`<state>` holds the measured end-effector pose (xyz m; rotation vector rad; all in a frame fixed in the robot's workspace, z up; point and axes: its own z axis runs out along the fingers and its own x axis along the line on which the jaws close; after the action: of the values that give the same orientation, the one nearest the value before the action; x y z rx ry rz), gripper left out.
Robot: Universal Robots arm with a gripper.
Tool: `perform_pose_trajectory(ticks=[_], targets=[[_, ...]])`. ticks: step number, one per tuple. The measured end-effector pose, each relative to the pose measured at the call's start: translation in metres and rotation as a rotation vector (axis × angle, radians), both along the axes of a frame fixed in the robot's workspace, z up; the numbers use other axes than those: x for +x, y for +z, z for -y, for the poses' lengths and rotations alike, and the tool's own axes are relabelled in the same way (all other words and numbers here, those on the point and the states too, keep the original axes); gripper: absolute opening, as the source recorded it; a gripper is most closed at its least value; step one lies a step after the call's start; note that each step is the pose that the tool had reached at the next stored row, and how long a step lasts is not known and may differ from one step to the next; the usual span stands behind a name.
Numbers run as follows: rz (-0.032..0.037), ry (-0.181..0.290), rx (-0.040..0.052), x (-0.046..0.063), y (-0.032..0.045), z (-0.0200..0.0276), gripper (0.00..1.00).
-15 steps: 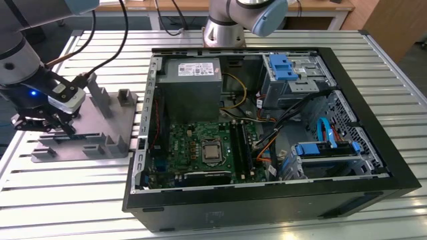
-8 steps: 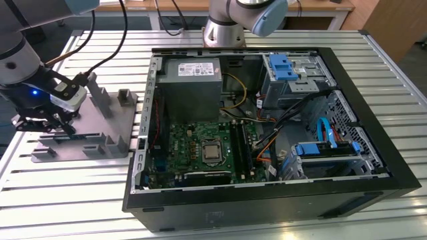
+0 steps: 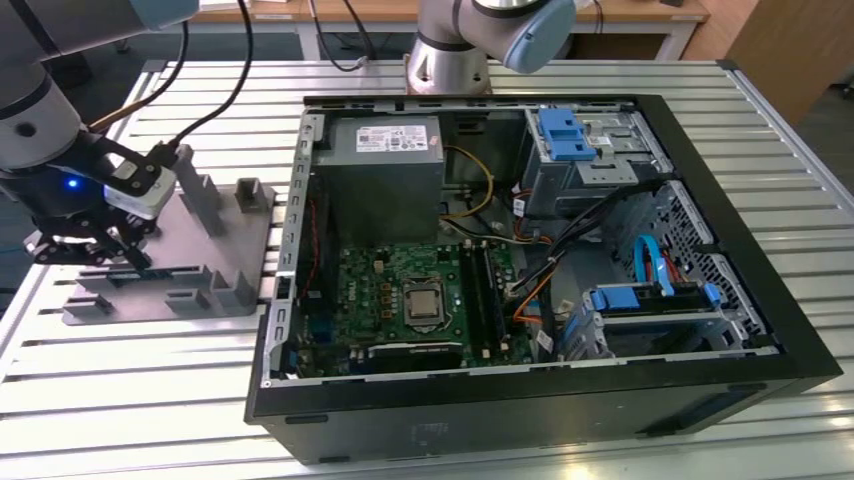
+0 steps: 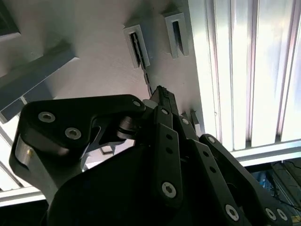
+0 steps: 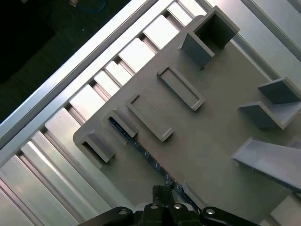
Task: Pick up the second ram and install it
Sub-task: 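Pick up the second ram and move it above second insertion slot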
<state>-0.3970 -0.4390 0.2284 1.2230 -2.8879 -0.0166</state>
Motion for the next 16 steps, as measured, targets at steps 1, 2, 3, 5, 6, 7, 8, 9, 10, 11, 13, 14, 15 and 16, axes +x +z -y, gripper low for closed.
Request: perform_pose_trajectory(ticks=[1, 2, 3, 5, 6, 7, 8, 9, 10, 11, 13, 14, 15, 16], targets=[[0.0000, 0.009, 0.0000, 0.0000, 0.0000, 0.0000, 0.10], [0.0001, 0.017, 0.0000, 0.0000, 0.0000, 0.0000, 0.10], [0.0000, 0.025, 0.0000, 0.0000, 0.0000, 0.0000, 0.10], [0.0000, 0.040, 0.0000, 0.0000, 0.0000, 0.0000, 0.10], [0.0000, 0.047, 0.0000, 0.0000, 0.0000, 0.0000, 0.10], [0.0000, 0.054, 0.0000, 0.0000, 0.0000, 0.0000, 0.10], [0.0000, 0.060, 0.0000, 0.0000, 0.0000, 0.0000, 0.10], [0.0000, 0.068, 0.0000, 0.0000, 0.0000, 0.0000, 0.10], [0.0000, 0.075, 0.0000, 0.0000, 0.0000, 0.0000, 0.10], [0.0000, 0.082, 0.0000, 0.0000, 0.0000, 0.0000, 0.10], [0.0001, 0.097, 0.0000, 0.0000, 0.0000, 0.0000, 0.10], [0.0000, 0.105, 0.0000, 0.0000, 0.0000, 0.0000, 0.10], [0.0000, 0.113, 0.0000, 0.0000, 0.0000, 0.0000, 0.10], [0.0000, 0.125, 0.0000, 0.0000, 0.0000, 0.0000, 0.10]])
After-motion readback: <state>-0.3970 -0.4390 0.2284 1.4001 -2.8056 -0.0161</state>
